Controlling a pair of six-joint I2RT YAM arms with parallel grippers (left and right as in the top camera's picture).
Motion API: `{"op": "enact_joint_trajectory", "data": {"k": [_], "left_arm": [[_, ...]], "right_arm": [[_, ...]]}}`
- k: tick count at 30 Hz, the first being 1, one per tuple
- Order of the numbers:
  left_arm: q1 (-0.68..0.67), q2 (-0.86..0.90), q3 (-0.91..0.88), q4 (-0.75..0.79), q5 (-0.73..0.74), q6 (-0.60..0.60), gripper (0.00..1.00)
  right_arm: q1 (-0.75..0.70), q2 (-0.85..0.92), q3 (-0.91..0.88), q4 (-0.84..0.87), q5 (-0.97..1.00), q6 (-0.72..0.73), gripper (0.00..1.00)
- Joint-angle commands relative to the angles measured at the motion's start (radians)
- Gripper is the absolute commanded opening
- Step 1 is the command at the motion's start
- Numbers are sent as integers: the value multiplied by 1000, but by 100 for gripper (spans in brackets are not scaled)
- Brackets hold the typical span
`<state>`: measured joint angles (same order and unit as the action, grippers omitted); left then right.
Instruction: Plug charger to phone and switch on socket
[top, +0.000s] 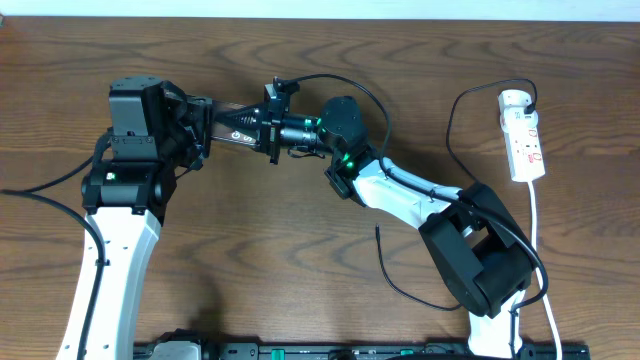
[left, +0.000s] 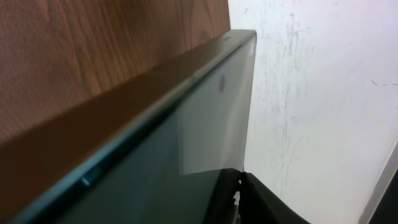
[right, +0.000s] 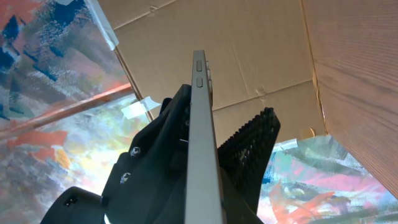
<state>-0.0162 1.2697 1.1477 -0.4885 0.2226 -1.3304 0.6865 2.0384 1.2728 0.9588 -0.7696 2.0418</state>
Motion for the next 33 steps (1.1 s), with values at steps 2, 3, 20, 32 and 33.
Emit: {"op": "enact_joint_trajectory", "data": {"k": [2, 3, 20, 32, 33], "left_arm": [[0, 4, 25, 3, -26, 12, 38], [0, 4, 25, 3, -27, 13, 37], [0, 4, 25, -1, -33, 13, 25], [0, 4, 25, -3, -34, 21, 9], [0, 4, 25, -3, -33, 26, 8]], "right_arm": [[-11, -7, 14, 18, -1, 9, 1], [-12, -7, 14, 18, -4, 9, 1], [-14, -7, 14, 18, -9, 9, 2], [-14, -7, 14, 18, -15, 10, 1], [-14, -7, 14, 19, -18, 9, 1]]}}
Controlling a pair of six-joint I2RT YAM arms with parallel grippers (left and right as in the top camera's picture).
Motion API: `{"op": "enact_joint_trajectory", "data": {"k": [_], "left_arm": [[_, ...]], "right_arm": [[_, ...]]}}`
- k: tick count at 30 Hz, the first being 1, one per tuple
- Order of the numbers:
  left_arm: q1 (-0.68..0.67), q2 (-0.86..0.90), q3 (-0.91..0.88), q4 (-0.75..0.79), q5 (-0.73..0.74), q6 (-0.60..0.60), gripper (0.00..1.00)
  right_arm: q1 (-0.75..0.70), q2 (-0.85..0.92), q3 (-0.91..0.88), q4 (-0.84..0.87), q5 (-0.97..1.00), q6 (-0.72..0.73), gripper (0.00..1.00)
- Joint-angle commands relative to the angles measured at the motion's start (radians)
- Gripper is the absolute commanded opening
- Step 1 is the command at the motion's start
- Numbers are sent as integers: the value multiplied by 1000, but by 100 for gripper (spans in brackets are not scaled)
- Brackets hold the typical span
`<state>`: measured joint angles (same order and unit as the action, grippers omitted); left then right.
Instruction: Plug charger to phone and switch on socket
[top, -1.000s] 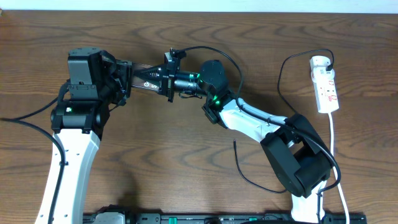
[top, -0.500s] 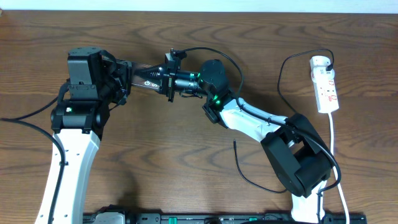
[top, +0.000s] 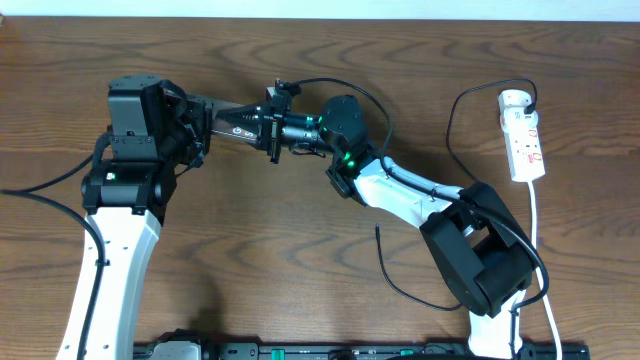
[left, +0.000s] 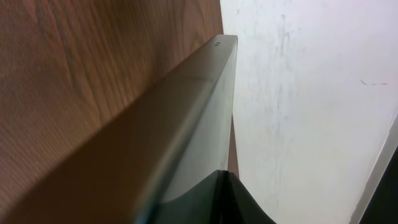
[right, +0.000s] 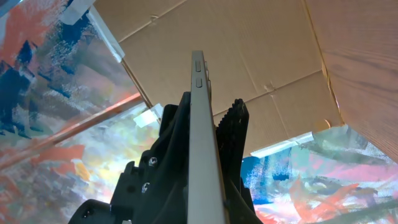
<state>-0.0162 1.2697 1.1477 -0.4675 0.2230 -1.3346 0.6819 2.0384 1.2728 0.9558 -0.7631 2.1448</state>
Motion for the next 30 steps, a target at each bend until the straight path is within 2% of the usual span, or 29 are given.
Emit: {"op": "enact_joint_trajectory", "data": {"k": [1, 21, 30], "left_arm": [[0, 4, 25, -24, -34, 32, 8], [0, 4, 25, -24, -34, 32, 8], [0, 4, 25, -24, -34, 36, 8]], "right_arm": [[-9, -7, 14, 21, -26, -94, 1], [-9, -7, 14, 21, -26, -94, 1], [-9, -7, 14, 21, -26, -93, 30]]}}
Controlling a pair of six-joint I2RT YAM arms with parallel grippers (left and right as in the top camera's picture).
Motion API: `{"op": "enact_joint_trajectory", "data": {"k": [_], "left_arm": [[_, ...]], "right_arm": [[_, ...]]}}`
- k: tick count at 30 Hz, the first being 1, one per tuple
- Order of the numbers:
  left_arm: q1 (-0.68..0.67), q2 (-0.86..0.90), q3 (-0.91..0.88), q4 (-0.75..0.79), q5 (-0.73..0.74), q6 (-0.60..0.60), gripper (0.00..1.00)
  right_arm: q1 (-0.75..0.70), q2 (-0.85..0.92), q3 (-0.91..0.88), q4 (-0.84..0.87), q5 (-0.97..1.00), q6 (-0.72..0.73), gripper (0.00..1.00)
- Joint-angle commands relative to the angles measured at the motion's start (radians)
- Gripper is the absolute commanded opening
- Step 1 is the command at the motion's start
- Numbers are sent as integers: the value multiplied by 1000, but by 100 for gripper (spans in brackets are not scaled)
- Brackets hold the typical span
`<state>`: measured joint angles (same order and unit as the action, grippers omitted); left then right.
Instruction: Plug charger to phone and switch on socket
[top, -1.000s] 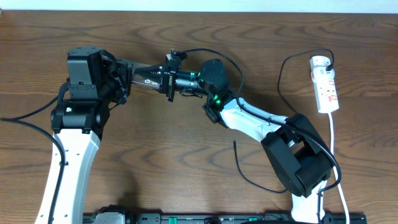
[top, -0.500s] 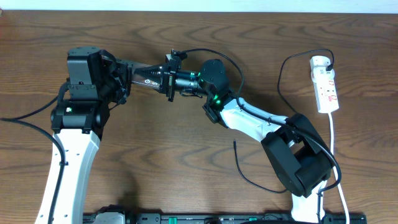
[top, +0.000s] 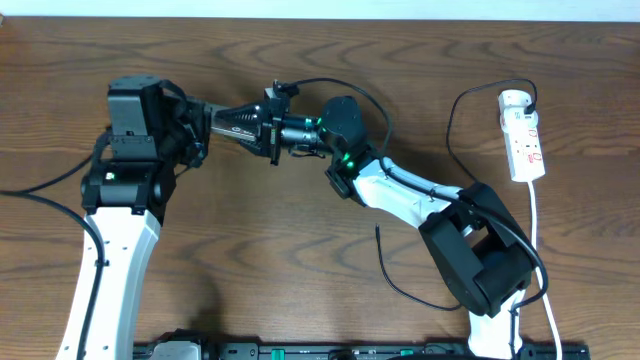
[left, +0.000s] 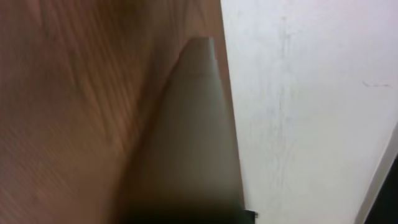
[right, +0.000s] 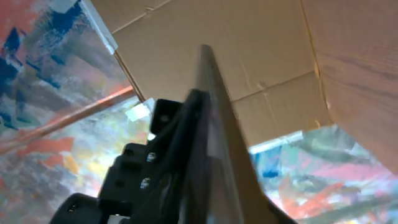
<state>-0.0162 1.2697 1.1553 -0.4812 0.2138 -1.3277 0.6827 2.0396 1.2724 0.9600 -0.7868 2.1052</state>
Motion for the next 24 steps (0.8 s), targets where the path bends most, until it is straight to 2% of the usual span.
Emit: {"op": "enact_joint_trajectory", "data": {"k": [1, 3, 12, 15, 20, 23, 24], "left_arm": [[0, 4, 18, -11, -24, 29, 8], [0, 4, 18, -10, -24, 29, 7], [0, 4, 18, -11, -25, 33, 7], [0, 4, 18, -11, -25, 33, 8], [0, 4, 18, -10, -25, 44, 7], [0, 4, 18, -10, -33, 44, 7], [0, 4, 18, -10, -39, 44, 7]], "right_arm": [[-10, -8, 14, 17, -2, -54, 33], [-10, -8, 14, 17, -2, -54, 39], [-10, -8, 14, 17, -2, -54, 50], [-12, -8, 14, 17, -2, -54, 62], [-23, -8, 14, 17, -14, -57, 88], [-32, -8, 14, 17, -30, -57, 99], [-35, -8, 14, 17, -34, -57, 99]]}}
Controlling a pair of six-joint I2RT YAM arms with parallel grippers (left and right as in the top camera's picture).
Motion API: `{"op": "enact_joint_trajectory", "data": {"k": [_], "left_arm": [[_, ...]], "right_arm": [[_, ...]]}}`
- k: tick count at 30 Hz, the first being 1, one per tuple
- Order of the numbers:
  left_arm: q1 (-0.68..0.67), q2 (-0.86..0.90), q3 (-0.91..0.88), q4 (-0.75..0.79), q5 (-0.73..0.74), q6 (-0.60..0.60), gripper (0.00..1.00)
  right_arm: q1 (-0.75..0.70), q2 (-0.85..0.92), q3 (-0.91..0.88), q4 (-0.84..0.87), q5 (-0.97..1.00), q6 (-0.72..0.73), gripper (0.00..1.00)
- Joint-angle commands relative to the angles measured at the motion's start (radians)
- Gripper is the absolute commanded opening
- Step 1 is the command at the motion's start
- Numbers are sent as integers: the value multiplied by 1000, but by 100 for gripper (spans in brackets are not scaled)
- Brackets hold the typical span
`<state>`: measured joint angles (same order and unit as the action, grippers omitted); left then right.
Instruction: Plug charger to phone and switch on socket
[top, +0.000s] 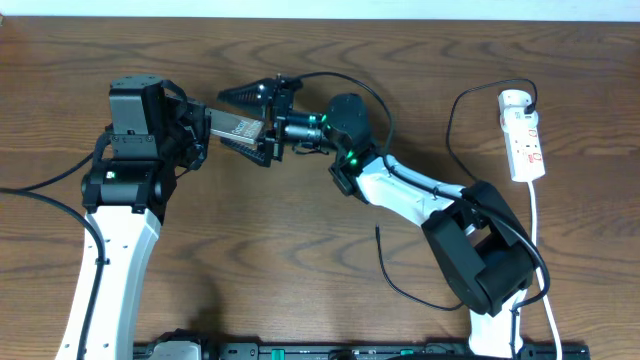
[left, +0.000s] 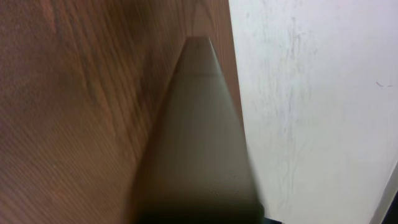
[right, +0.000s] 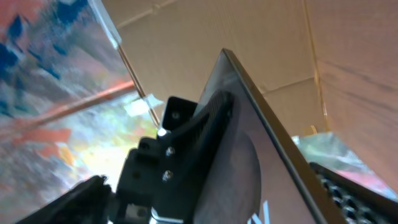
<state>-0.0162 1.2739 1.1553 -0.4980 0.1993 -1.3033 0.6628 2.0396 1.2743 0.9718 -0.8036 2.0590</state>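
Note:
The phone (top: 240, 126) hangs above the table, its left end in my left gripper (top: 203, 129), which is shut on it. My right gripper (top: 228, 119) stands open around the phone's right end, one finger on each side and neither pressing it. In the right wrist view the phone's dark back (right: 273, 155) runs between the spread fingers (right: 180, 155). The left wrist view shows only the blurred phone (left: 199, 143); its own jaws are hidden. The charger cable's loose end (top: 378, 231) lies on the table. The white socket strip (top: 526, 140) lies at the far right.
The black cable (top: 450, 130) loops from the plug on the strip past the right arm's base (top: 480, 260). A white lead (top: 540, 250) runs from the strip toward the front edge. The wooden table's far edge (top: 320, 20) meets a white wall.
My right gripper was shut on the phone's right end and now stands wide open around it, its wrist turned. The phone stays in my left gripper, showing more of its face from above.
At every earlier moment both grippers held the phone between them above the table, edge-on to the right wrist camera, with the phone tilting a little each time. Now only my left gripper holds it. The cable and strip have stayed put.

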Motion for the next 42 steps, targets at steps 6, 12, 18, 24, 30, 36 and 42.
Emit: {"op": "enact_joint_trajectory", "data": {"k": [6, 12, 18, 24, 30, 36, 42], "left_arm": [[9, 0, 18, 6, -29, 38, 7], [51, 0, 18, 7, -7, 153, 7], [129, 0, 18, 43, 151, 288, 7], [232, 8, 18, 180, 509, 433, 7], [293, 109, 18, 329, 868, 465, 7], [290, 293, 18, 420, 1099, 466, 7], [288, 444, 18, 485, 1215, 525, 7]], "right_arm": [[-35, -8, 12, 5, -38, -82, 99], [-77, -8, 12, -10, -109, -282, 99], [-136, -8, 12, -143, -192, -504, 99], [-193, -8, 12, -320, -267, -802, 99], [-241, -8, 12, -462, -323, -985, 99], [-277, -9, 14, -631, -312, -1166, 99], [-311, -27, 50, -1005, -131, -1425, 99]]}}
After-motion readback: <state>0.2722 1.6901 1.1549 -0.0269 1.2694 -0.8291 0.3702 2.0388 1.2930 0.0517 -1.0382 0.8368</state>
